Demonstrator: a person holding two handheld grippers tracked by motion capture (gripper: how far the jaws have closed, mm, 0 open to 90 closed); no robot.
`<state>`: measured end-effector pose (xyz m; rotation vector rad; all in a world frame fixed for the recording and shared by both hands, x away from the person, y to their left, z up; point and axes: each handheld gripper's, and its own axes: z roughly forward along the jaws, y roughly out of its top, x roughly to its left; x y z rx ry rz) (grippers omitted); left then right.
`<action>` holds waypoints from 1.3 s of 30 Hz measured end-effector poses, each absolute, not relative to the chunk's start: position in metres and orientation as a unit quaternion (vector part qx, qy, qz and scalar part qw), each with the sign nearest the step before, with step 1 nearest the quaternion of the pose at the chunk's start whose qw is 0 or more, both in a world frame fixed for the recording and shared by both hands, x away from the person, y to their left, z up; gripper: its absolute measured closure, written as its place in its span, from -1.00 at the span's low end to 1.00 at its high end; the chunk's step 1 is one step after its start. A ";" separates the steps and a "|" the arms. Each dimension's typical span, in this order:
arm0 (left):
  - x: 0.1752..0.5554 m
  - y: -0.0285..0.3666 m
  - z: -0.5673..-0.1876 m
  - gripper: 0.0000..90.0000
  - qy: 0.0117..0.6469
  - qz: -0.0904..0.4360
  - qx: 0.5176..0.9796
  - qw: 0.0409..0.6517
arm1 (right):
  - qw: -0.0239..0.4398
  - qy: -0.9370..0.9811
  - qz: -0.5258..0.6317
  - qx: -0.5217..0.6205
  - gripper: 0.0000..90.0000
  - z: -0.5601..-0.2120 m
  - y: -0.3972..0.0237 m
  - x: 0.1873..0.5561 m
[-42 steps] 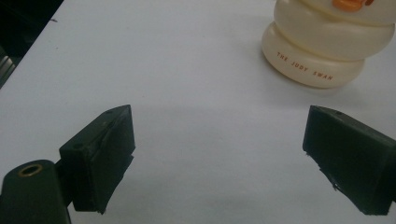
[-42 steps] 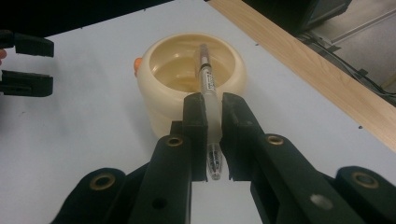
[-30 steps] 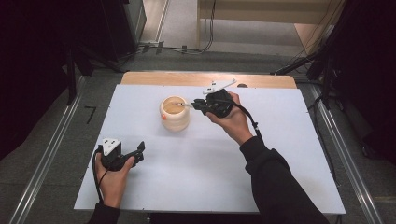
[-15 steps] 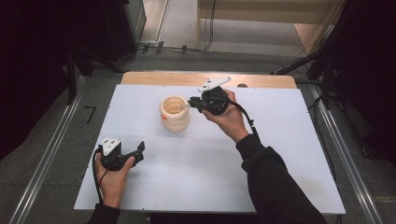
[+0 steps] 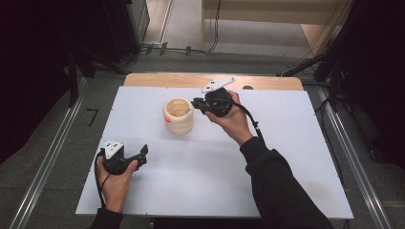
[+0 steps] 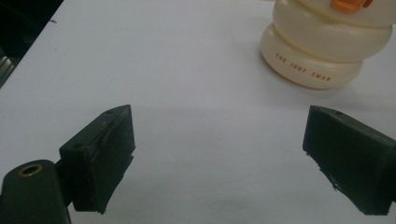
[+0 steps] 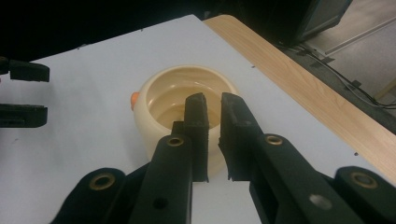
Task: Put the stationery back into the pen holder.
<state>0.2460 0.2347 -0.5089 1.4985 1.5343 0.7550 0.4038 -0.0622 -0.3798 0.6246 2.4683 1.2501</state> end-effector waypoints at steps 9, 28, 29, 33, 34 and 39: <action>0.246 0.235 -0.509 -0.78 0.612 0.302 0.598 0.421 | 0.144 0.857 0.440 0.224 0.50 -0.382 -0.061 0.404; 0.246 0.234 -0.509 -0.78 0.612 0.300 0.600 0.420 | 0.078 0.844 0.462 0.261 -0.25 -0.403 -0.065 0.409; 0.246 0.234 -0.509 -0.78 0.612 0.300 0.600 0.420 | 0.073 0.842 0.465 0.263 -0.29 -0.404 -0.066 0.410; 0.246 0.234 -0.509 -0.78 0.612 0.301 0.600 0.420 | 0.071 0.838 0.468 0.270 -0.36 -0.409 -0.070 0.409; 0.246 0.234 -0.509 -0.78 0.612 0.301 0.600 0.419 | 0.070 0.838 0.469 0.270 -0.38 -0.409 -0.071 0.409; 0.246 0.234 -0.509 -0.78 0.612 0.300 0.600 0.419 | 0.072 0.838 0.470 0.269 -0.43 -0.412 -0.074 0.407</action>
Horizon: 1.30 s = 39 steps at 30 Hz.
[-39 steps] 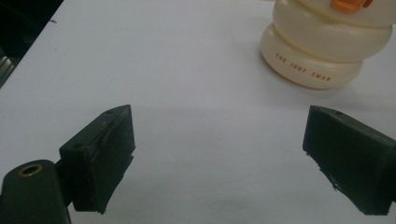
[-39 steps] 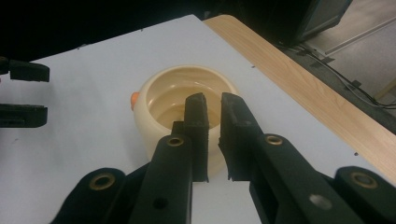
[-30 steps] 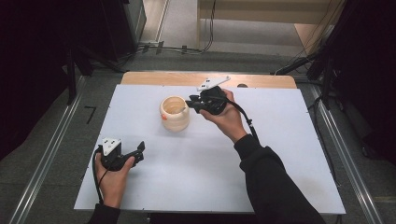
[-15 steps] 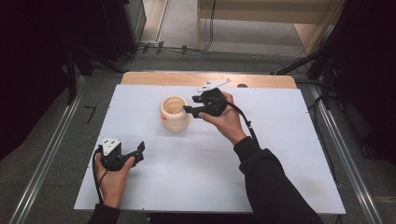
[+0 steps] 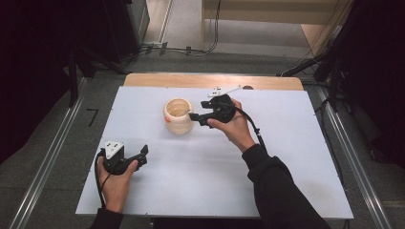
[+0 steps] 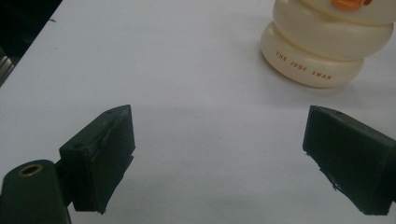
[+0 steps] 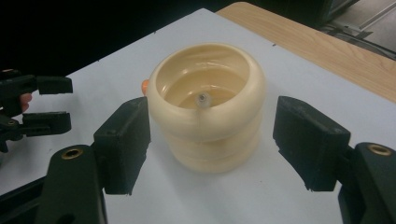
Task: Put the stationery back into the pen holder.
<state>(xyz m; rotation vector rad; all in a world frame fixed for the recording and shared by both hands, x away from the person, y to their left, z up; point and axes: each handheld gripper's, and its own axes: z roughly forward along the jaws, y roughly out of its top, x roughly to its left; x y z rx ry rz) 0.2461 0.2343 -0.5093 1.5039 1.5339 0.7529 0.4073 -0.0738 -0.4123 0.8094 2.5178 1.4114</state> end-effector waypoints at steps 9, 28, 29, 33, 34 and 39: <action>0.246 0.234 -0.509 -0.78 0.612 0.300 0.599 0.420 | 0.080 0.837 0.469 0.271 -0.47 -0.414 -0.074 0.406; 0.246 0.234 -0.509 -0.78 0.612 0.301 0.599 0.420 | 0.099 0.835 0.457 0.290 -0.47 -0.422 -0.093 0.403; 0.247 0.234 -0.510 -0.78 0.612 0.301 0.600 0.419 | 0.098 0.834 0.457 0.292 -0.47 -0.423 -0.096 0.402; 0.246 0.233 -0.510 -0.78 0.612 0.301 0.600 0.419 | 0.100 0.833 0.457 0.294 -0.47 -0.424 -0.103 0.400; 0.246 0.233 -0.510 -0.78 0.612 0.301 0.600 0.419 | 0.101 0.833 0.457 0.295 -0.47 -0.425 -0.104 0.399; 0.246 0.233 -0.509 -0.78 0.611 0.301 0.601 0.418 | 0.106 0.833 0.454 0.299 -0.47 -0.428 -0.112 0.396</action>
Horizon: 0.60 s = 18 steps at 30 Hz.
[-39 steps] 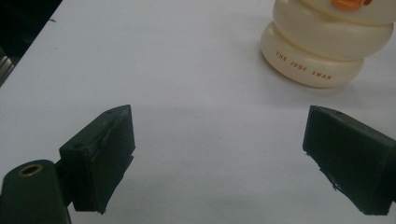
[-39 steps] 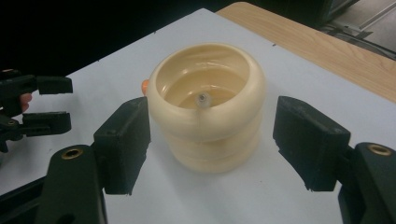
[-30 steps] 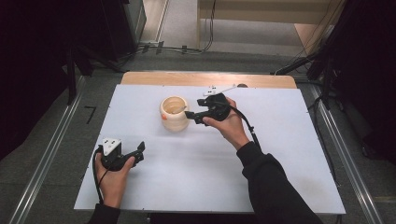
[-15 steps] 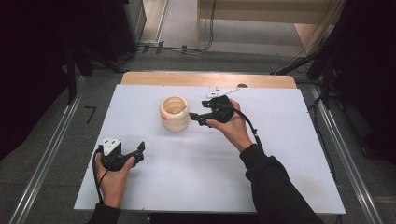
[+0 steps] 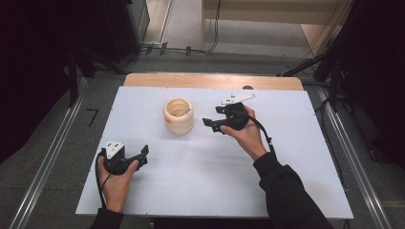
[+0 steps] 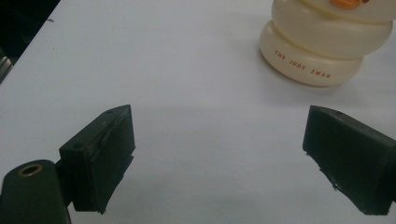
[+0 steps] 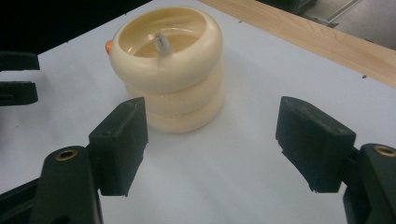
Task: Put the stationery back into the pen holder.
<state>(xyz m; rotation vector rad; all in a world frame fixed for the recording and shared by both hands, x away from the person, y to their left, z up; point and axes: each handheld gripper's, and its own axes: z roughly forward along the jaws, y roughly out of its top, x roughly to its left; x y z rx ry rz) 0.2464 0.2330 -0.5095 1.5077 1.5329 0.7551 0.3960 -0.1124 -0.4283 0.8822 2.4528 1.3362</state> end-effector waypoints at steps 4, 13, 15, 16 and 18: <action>0.247 0.232 -0.510 -0.78 0.611 0.301 0.601 0.417 | 0.107 0.832 0.452 0.304 -0.47 -0.432 -0.119 0.393; 0.247 0.232 -0.510 -0.78 0.611 0.301 0.601 0.417 | 0.115 0.831 0.450 0.304 -0.47 -0.435 -0.131 0.385; 0.246 0.232 -0.510 -0.78 0.610 0.301 0.603 0.416 | 0.117 0.830 0.450 0.307 -0.47 -0.436 -0.135 0.384; 0.247 0.232 -0.510 -0.78 0.609 0.301 0.604 0.417 | 0.116 0.830 0.450 0.309 -0.47 -0.437 -0.137 0.384; 0.246 0.232 -0.509 -0.78 0.609 0.301 0.603 0.417 | 0.117 0.829 0.450 0.311 -0.47 -0.438 -0.140 0.383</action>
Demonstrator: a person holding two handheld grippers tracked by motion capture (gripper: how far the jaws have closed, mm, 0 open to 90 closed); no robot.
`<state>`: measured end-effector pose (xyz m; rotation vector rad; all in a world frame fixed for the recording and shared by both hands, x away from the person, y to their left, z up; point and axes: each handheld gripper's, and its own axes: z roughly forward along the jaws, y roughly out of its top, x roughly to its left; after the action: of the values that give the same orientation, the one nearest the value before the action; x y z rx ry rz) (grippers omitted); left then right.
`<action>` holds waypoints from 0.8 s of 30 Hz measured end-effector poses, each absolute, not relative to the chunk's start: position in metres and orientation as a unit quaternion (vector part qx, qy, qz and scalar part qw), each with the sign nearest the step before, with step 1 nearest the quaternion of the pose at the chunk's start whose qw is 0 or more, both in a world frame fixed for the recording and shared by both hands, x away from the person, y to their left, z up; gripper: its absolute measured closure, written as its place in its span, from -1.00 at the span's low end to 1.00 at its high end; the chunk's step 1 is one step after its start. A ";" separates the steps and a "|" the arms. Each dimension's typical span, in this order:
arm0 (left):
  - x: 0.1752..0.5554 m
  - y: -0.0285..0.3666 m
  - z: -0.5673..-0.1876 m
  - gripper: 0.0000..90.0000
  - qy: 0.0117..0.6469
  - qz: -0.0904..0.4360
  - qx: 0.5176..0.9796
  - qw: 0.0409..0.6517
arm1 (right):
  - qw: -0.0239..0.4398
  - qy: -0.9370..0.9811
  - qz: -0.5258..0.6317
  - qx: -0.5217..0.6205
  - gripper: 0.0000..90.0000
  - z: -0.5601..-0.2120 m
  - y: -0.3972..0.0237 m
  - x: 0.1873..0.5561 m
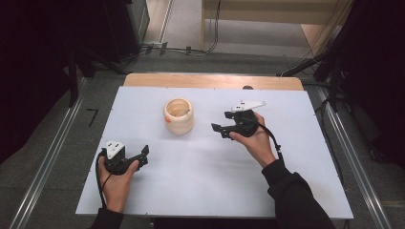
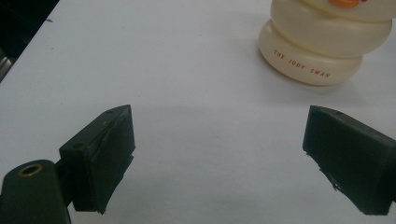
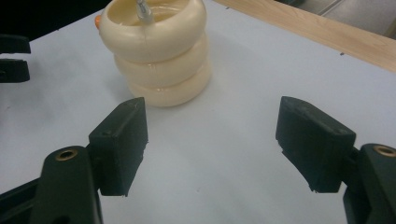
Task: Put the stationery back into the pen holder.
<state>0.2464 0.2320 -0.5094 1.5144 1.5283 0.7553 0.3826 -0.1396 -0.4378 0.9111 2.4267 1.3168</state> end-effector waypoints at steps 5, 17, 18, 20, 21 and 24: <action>0.246 0.232 -0.510 -0.79 0.611 0.301 0.602 0.417 | 0.118 0.829 0.447 0.314 -0.47 -0.442 -0.147 0.379; 0.247 0.232 -0.510 -0.78 0.609 0.301 0.604 0.416 | 0.124 0.824 0.445 0.328 -0.47 -0.448 -0.166 0.370; 0.246 0.232 -0.510 -0.78 0.609 0.302 0.604 0.416 | 0.125 0.823 0.445 0.329 -0.47 -0.449 -0.168 0.370; 0.246 0.232 -0.510 -0.78 0.609 0.302 0.604 0.416 | 0.126 0.822 0.446 0.331 -0.47 -0.450 -0.172 0.369; 0.247 0.232 -0.510 -0.78 0.610 0.302 0.604 0.416 | 0.126 0.821 0.447 0.332 -0.47 -0.450 -0.173 0.368; 0.247 0.231 -0.510 -0.78 0.610 0.301 0.604 0.415 | 0.123 0.821 0.446 0.335 -0.47 -0.452 -0.177 0.364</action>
<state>0.2465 0.2312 -0.5100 1.5162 1.5325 0.7569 0.3643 -0.1775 -0.4524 0.9786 2.3951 1.3004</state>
